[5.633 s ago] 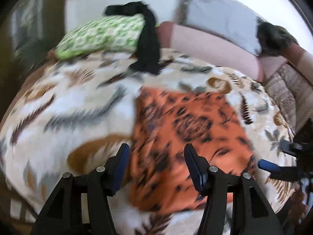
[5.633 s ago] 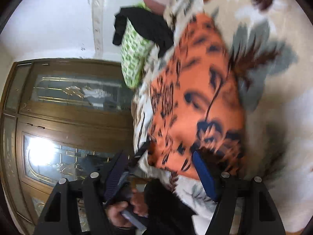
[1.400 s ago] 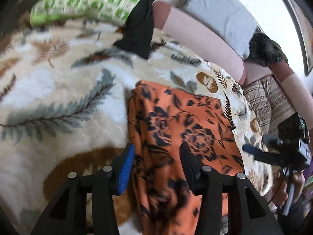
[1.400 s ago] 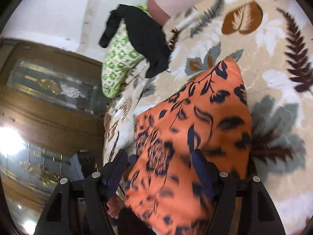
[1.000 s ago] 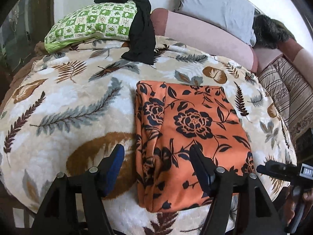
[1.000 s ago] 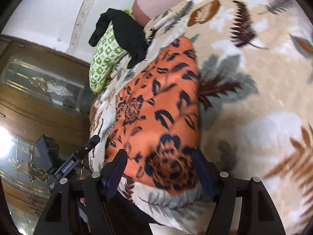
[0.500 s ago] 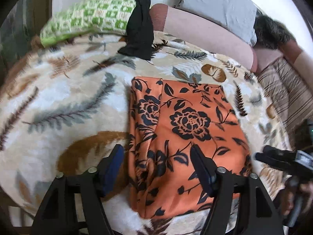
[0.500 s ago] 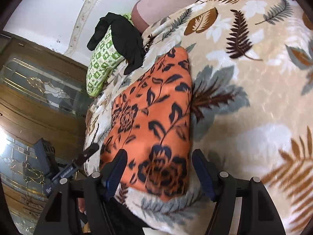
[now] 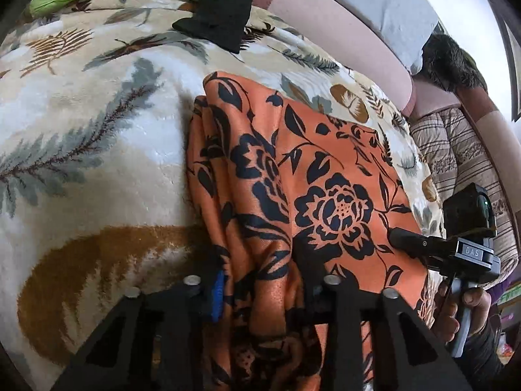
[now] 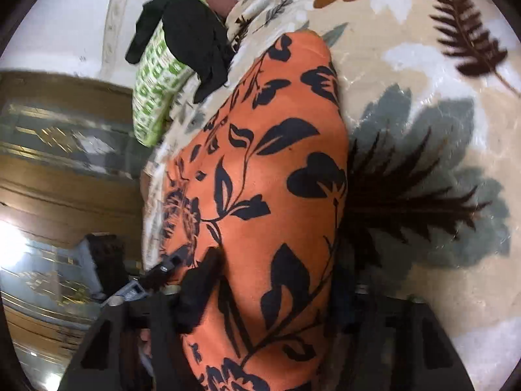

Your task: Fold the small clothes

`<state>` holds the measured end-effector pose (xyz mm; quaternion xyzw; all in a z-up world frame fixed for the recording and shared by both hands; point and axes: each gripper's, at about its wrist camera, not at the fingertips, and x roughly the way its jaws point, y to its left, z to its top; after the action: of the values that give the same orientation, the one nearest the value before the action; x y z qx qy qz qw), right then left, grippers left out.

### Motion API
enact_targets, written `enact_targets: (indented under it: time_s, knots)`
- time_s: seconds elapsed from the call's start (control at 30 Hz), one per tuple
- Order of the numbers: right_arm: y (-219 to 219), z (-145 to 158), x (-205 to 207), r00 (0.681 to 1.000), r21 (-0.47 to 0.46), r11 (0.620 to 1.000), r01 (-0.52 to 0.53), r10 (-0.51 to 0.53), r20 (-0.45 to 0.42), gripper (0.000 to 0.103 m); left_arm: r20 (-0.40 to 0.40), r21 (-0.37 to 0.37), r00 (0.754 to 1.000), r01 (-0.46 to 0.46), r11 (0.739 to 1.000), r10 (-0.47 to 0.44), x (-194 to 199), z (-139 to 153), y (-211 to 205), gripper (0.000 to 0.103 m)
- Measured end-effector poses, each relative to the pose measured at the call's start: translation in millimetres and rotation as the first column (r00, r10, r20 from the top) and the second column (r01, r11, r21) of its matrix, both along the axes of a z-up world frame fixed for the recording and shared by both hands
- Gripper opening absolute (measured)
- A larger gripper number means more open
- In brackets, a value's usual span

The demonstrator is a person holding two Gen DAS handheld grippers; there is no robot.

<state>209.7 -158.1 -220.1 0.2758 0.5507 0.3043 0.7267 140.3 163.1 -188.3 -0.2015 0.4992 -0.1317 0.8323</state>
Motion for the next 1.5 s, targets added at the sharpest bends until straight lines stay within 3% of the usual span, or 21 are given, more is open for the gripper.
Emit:
enact_targets:
  time_s: [0.03, 0.2, 0.3, 0.4, 0.53, 0.6, 0.63, 0.7, 0.77, 0.83, 0.93, 1.0, 1.03, 1.07, 1.1, 1.17, 1.27, 1.37, 1.4, 1.47, 1.5]
  knots:
    - [-1.4, 5.0, -1.3, 1.0, 0.004, 1.0, 0.0, 0.0, 0.015, 0.041, 0.014, 0.002, 1.0, 0.0, 1.0, 0.0, -2.0, 5.7, -1.8, 0.03]
    - [-10.6, 57.0, -11.1, 0.989, -0.034, 0.999, -0.022, 0.026, 0.148, 0.039, 0.146, 0.008, 0.989, 0.033, 0.999, -0.034, -4.0, 56.2, -29.6, 0.029]
    - [-37.2, 93.4, -7.5, 0.974, -0.02, 1.0, 0.009, -0.004, 0.228, 0.039, 0.226, 0.007, 0.972, 0.064, 0.998, -0.064, 12.1, 86.1, -53.2, 0.03]
    - [-72.1, 110.0, 6.0, 0.964, -0.004, 0.999, 0.053, -0.05, 0.26, 0.039, 0.238, 0.023, 0.966, 0.1, 0.995, -0.102, 40.2, 92.1, -83.4, 0.03]
    - [-107.7, 83.1, 30.6, 0.973, -0.022, 0.994, 0.11, -0.103, 0.208, 0.04, 0.177, 0.074, 0.977, 0.11, 0.991, -0.121, 70.1, 60.4, -116.9, 0.034]
    - [-121.4, 48.8, 42.5, 0.982, -0.045, 0.99, 0.136, -0.129, 0.135, 0.045, 0.082, 0.115, 0.989, 0.114, 0.987, -0.124, 84.8, 27.6, -127.2, 0.039]
    - [-126.8, 35.1, 46.3, 0.981, -0.086, 0.982, 0.168, -0.158, 0.111, 0.052, 0.024, 0.148, 0.993, 0.108, 0.983, -0.113, 89.4, 11.6, -129.0, 0.048]
    - [-135.5, 10.5, 46.3, 0.977, -0.196, 0.957, 0.213, -0.207, 0.054, 0.064, 0.05, 0.152, 0.995, 0.075, 0.986, -0.083, 82.9, 8.3, -122.2, 0.058]
    - [-145.0, 16.3, 32.0, 0.966, -0.145, 0.956, 0.254, -0.244, 0.083, 0.068, 0.083, 0.184, 0.994, 0.051, 0.982, -0.067, 71.4, 25.8, -114.6, 0.063]
    - [-142.3, 46.6, 16.4, 0.954, -0.191, 0.946, 0.262, -0.224, 0.202, 0.068, 0.143, 0.203, 0.988, 0.022, 0.979, -0.052, 57.7, 49.9, -109.7, 0.063]
    - [-132.8, 83.3, 5.8, 0.937, -0.117, 0.967, 0.229, -0.186, 0.295, 0.072, 0.216, 0.221, 0.975, 0.008, 0.975, -0.057, 42.4, 66.0, -109.9, 0.073]
    - [-118.2, 86.2, 0.8, 0.946, -0.062, 0.982, 0.178, -0.153, 0.284, 0.08, 0.193, 0.25, 0.979, 0.012, 0.968, -0.062, 45.7, 53.3, -115.2, 0.074]
    - [-106.1, 77.8, 3.9, 0.96, -0.047, 0.99, 0.132, -0.116, 0.255, 0.082, 0.135, 0.285, 0.989, 0.022, 0.958, -0.063, 52.2, 37.0, -119.5, 0.074]
    - [-92.2, 68.9, 7.0, 0.97, -0.06, 0.992, 0.109, -0.093, 0.226, 0.082, 0.076, 0.311, 0.996, 0.024, 0.95, -0.05, 58.6, 22.6, -119.7, 0.077]
    - [-85.2, 47.0, 14.9, 0.983, -0.112, 0.988, 0.104, -0.085, 0.163, 0.082, 0.042, 0.289, 0.999, 0.018, 0.957, -0.032, 62.2, 15.1, -117.6, 0.078]
    - [-81.8, 44.4, 13.2, 0.98, -0.146, 0.98, 0.135, -0.111, 0.166, 0.082, 0.051, 0.278, 0.999, -0.029, 0.96, 0.015, 57.4, 29.2, -114.5, 0.078]
    - [-60.6, 91.5, -12.5, 0.951, -0.256, 0.953, 0.16, -0.079, 0.298, 0.082, 0.176, 0.365, 0.984, -0.089, 0.927, 0.026, 33.4, 71.6, -119.3, 0.083]
    - [-52.3, 127.1, -55.2, 0.894, -0.408, 0.879, 0.247, -0.044, 0.445, 0.091, 0.226, 0.402, 0.972, -0.146, 0.904, 0.056, 8.6, 96.7, -120.1, 0.089]
    - [-48.3, 134.4, -73.1, 0.88, -0.468, 0.835, 0.288, -0.037, 0.474, 0.101, 0.228, 0.409, 0.971, -0.167, 0.897, 0.077, -0.6, 103.2, -120.0, 0.09]
    - [-45.6, 142.3, -98.6, 0.87, -0.534, 0.774, 0.341, -0.045, 0.49, 0.103, 0.226, 0.411, 0.969, -0.185, 0.893, 0.097, -19.0, 111.7, -122.0, 0.09]
    - [-49.4, 144.8, -103.3, 0.871, -0.544, 0.762, 0.351, -0.052, 0.488, 0.103, 0.239, 0.412, 0.966, -0.193, 0.891, 0.098, -33.1, 117.4, -125.2, 0.09]
